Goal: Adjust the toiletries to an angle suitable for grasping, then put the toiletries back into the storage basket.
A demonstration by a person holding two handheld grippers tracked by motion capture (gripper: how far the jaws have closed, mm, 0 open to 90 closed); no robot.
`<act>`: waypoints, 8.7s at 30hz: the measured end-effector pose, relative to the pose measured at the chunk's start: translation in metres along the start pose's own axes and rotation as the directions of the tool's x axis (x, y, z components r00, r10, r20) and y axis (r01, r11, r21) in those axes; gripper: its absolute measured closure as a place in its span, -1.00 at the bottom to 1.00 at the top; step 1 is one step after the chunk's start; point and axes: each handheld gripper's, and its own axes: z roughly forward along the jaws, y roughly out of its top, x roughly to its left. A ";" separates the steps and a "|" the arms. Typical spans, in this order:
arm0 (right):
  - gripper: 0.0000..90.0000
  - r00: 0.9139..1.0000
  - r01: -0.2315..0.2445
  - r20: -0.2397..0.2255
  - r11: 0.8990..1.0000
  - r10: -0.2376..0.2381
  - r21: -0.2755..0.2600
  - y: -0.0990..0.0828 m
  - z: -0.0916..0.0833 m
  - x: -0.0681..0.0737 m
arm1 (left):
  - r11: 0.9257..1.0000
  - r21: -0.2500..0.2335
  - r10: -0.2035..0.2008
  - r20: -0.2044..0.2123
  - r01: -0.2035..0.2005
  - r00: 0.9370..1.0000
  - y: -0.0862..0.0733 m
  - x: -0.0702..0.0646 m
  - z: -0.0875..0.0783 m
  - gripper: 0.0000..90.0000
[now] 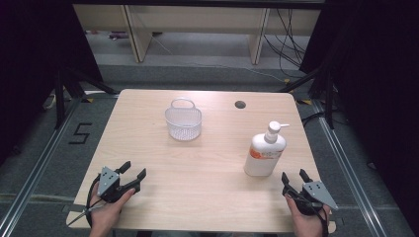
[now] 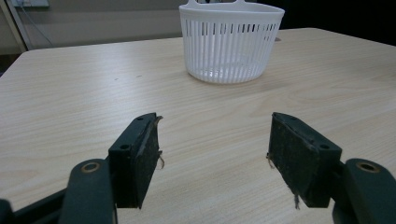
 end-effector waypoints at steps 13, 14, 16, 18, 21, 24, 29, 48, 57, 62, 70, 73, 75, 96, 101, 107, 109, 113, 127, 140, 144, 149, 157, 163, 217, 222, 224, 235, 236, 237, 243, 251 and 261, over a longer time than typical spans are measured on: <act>0.13 1.000 -0.003 -0.028 1.000 0.002 -0.031 0.001 -0.003 -0.003 | 1.000 0.002 0.006 -0.004 -0.006 1.000 0.000 0.000 -0.001 -0.26; 0.24 0.998 -0.047 -0.038 0.999 0.047 -0.004 0.002 -0.006 0.001 | 1.000 0.002 0.006 -0.004 -0.006 1.000 0.000 0.000 -0.001 -0.26; 0.58 0.995 -0.042 -0.093 0.999 0.040 -0.017 0.008 -0.011 0.006 | 1.000 0.015 0.013 -0.008 -0.013 1.000 0.001 -0.001 -0.002 -0.26; 0.85 0.989 -0.025 -0.148 1.000 0.027 0.013 0.015 -0.016 0.016 | 1.000 0.019 0.007 -0.011 -0.007 1.000 0.001 -0.001 -0.001 -0.25; 1.00 0.983 -0.029 -0.180 0.999 0.034 0.027 0.019 -0.018 0.031 | 1.000 0.016 0.005 -0.008 -0.005 1.000 0.001 -0.001 0.000 -0.25; 1.00 0.968 0.077 -0.240 0.997 -0.076 -0.004 0.033 -0.015 0.065 | 1.000 0.021 0.004 -0.008 -0.004 1.000 0.001 -0.001 -0.001 -0.25; 1.00 0.962 0.082 -0.258 0.996 -0.084 -0.020 0.044 -0.008 0.083 | 1.000 0.019 -0.002 -0.007 0.002 1.000 0.001 0.000 -0.001 -0.25; 0.91 0.991 0.039 -0.121 0.988 -0.057 -0.147 0.092 -0.006 0.074 | 1.000 0.024 0.003 -0.002 -0.003 1.000 0.001 -0.001 0.000 -0.25; 0.39 0.998 0.004 -0.060 0.979 -0.017 -0.201 0.114 -0.008 0.067 | 1.000 0.024 0.001 -0.003 0.000 1.000 0.001 -0.002 0.000 -0.25; 0.22 0.998 0.007 -0.056 0.976 -0.020 -0.220 0.126 0.000 0.068 | 1.000 0.022 -0.002 -0.001 0.002 1.000 0.001 -0.001 0.000 -0.25; 0.09 1.000 0.000 -0.030 0.985 -0.005 -0.174 0.137 0.014 0.072 | 1.000 0.021 -0.006 0.002 0.006 1.000 0.001 -0.001 0.000 -0.25; 0.08 1.000 0.003 -0.007 0.984 -0.004 -0.176 0.141 0.018 0.073 | 1.000 0.022 -0.009 0.001 0.009 1.000 0.001 -0.001 -0.001 -0.25; 0.08 1.000 0.009 -0.003 0.985 -0.009 -0.175 0.143 0.019 0.073 | 1.000 0.024 -0.010 0.001 0.009 1.000 0.001 -0.001 0.000 -0.25; 0.19 1.000 -0.012 0.013 0.989 0.014 -0.150 0.152 0.034 0.080 | 1.000 0.025 -0.016 0.006 0.016 1.000 0.001 -0.001 0.001 -0.25; 0.32 0.999 -0.034 0.015 0.989 0.037 -0.140 0.152 0.033 0.081 | 1.000 0.019 -0.017 0.012 0.017 1.000 0.001 -0.001 0.002 -0.25; 0.33 0.999 -0.033 -0.005 0.989 0.032 -0.145 0.153 0.034 0.080 | 1.000 0.022 -0.022 0.016 0.022 1.000 0.001 -0.001 0.002 -0.25; 0.33 1.000 -0.028 -0.010 0.991 0.027 -0.130 0.154 0.033 0.079 | 1.000 0.021 -0.022 0.016 0.022 1.000 0.001 -0.001 0.002 -0.25; 0.33 0.999 -0.026 -0.044 0.986 0.019 -0.166 0.164 0.028 0.077 | 1.000 0.018 -0.021 0.016 0.020 1.000 0.001 -0.001 0.002 -0.25; 0.33 0.997 -0.034 -0.080 0.980 0.019 -0.194 0.186 0.026 0.078 | 1.000 0.006 -0.029 0.018 0.029 0.999 0.000 -0.001 0.002 -0.26; 0.33 0.995 -0.015 -0.100 0.976 -0.007 -0.219 0.193 0.028 0.086 | 1.000 0.020 -0.010 0.008 0.010 1.000 0.001 -0.004 0.000 -0.25; 0.33 0.994 -0.015 -0.107 0.975 -0.009 -0.223 0.196 0.028 0.090 | 1.000 0.017 -0.005 0.010 0.005 1.000 0.001 -0.004 0.001 -0.25; 0.33 0.994 -0.021 -0.113 0.973 -0.005 -0.228 0.196 0.030 0.092 | 1.000 0.015 -0.007 0.012 0.006 1.000 0.001 -0.004 0.001 -0.25; 0.33 0.993 -0.016 -0.120 0.975 -0.011 -0.224 0.200 0.033 0.095 | 1.000 0.015 -0.011 0.011 0.010 1.000 0.001 -0.004 0.001 -0.25; 0.33 0.991 -0.018 -0.132 0.973 -0.013 -0.232 0.205 0.037 0.100 | 1.000 0.014 -0.011 0.012 0.011 1.000 0.000 -0.004 0.001 -0.25; 0.33 0.974 -0.026 -0.224 0.968 -0.031 -0.249 0.232 0.072 0.159 | 1.000 0.014 -0.011 0.021 0.011 1.000 0.001 -0.004 0.000 -0.25; 0.33 0.973 -0.024 -0.226 0.968 -0.034 -0.249 0.234 0.074 0.163 | 1.000 0.015 -0.011 0.021 0.010 1.000 0.001 -0.004 0.000 -0.25; 0.33 0.972 -0.036 -0.234 0.965 -0.027 -0.261 0.235 0.076 0.165 | 1.000 0.015 -0.010 0.022 0.010 1.000 0.001 -0.004 0.000 -0.25; 0.33 0.972 -0.045 -0.233 0.962 -0.020 -0.271 0.236 0.081 0.170 | 1.000 0.016 -0.009 0.022 0.009 1.000 0.001 -0.004 0.000 -0.25; 0.33 0.972 -0.032 -0.231 0.963 -0.032 -0.269 0.236 0.082 0.169 | 1.000 0.017 -0.007 0.022 0.007 1.000 0.001 -0.004 0.000 -0.25; 0.33 0.971 -0.039 -0.236 0.962 -0.027 -0.271 0.236 0.082 0.170 | 1.000 0.008 -0.007 0.026 0.007 1.000 0.000 -0.004 0.001 -0.25; 0.33 0.971 -0.036 -0.238 0.962 -0.031 -0.272 0.241 0.085 0.173 | 1.000 0.013 -0.004 0.026 0.003 1.000 0.001 -0.005 0.001 -0.25; 0.33 0.969 -0.041 -0.246 0.959 -0.031 -0.282 0.246 0.089 0.178 | 1.000 0.013 -0.005 0.027 0.004 1.000 0.001 -0.004 0.001 -0.25; 0.33 0.969 -0.029 -0.244 0.958 -0.043 -0.285 0.249 0.094 0.182 | 1.000 0.016 -0.006 0.025 0.005 1.000 0.001 -0.004 0.001 -0.25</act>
